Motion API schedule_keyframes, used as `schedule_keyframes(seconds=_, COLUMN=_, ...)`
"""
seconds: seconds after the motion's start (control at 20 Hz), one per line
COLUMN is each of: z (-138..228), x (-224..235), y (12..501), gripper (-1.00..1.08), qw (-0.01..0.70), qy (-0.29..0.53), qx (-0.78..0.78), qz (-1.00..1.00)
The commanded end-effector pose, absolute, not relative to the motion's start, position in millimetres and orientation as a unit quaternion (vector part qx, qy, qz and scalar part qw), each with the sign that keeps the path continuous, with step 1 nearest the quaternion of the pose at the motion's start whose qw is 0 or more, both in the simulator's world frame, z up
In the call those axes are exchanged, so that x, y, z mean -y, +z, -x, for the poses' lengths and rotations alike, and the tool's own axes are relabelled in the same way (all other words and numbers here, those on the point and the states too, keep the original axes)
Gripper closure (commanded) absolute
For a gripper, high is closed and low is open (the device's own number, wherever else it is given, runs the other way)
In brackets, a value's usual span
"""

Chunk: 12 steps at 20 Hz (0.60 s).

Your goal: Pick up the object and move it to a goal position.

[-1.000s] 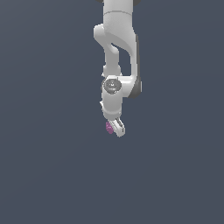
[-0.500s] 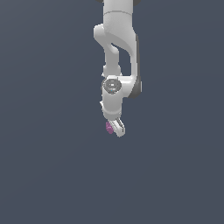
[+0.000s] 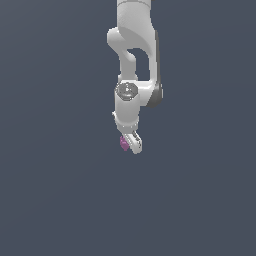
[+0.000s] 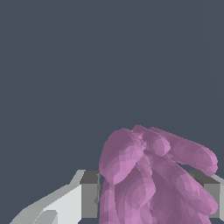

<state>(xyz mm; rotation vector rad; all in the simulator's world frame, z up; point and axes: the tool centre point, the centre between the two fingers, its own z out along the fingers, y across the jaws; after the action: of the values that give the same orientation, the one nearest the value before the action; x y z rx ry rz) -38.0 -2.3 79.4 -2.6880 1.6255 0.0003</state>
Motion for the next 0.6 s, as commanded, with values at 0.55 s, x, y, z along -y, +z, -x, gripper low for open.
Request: schedule_keyframes(seconds=0.55, z=26, x=19, y=191, gripper=1.08, qw=0.0, qy=0.0, qx=-0.518, qz=0.855)
